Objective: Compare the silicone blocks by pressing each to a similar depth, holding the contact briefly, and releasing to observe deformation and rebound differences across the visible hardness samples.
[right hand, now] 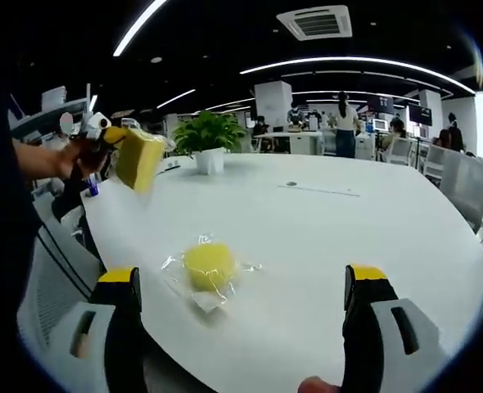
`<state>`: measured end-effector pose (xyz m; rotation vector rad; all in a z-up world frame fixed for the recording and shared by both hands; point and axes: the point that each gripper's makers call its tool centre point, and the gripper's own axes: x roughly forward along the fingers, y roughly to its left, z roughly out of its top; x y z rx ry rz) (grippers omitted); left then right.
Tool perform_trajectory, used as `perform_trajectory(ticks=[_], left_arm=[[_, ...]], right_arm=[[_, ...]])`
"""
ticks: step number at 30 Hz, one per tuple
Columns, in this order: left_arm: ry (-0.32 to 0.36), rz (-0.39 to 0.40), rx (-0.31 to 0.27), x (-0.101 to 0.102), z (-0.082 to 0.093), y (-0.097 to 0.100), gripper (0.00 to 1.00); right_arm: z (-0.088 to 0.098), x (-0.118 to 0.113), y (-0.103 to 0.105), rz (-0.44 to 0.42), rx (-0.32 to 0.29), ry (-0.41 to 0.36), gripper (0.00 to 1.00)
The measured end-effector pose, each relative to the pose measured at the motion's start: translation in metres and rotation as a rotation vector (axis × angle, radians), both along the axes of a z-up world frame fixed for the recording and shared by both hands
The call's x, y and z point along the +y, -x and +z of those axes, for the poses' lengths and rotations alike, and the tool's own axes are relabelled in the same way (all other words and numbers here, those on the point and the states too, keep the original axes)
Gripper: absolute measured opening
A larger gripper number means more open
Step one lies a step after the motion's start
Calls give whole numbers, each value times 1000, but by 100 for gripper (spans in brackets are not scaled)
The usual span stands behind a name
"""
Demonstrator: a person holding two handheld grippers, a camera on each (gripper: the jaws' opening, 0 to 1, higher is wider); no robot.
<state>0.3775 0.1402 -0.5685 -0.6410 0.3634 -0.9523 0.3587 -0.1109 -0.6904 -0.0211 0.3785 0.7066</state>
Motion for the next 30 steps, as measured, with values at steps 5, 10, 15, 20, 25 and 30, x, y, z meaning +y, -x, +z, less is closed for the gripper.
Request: perform_trajectory(ticks=[5, 10, 15, 20, 25, 30], left_arm=[[-18, -1, 35, 0, -19, 0, 0], [-26, 3, 77, 1, -41, -1, 0], [-25, 11, 119, 3, -58, 0, 0], [-24, 20, 149, 6, -70, -1, 0], [-13, 35, 203, 11, -89, -5, 0], [-16, 51, 233, 15, -102, -9, 0]], right_arm=[[1, -1, 1, -5, -1, -3, 97], [-3, 2, 5, 9, 9, 4, 97], [-3, 3, 6, 10, 8, 8, 97], [-3, 4, 8, 12, 13, 12, 97], [-5, 3, 10, 11, 19, 13, 97], [-6, 2, 10, 14, 23, 16, 97]])
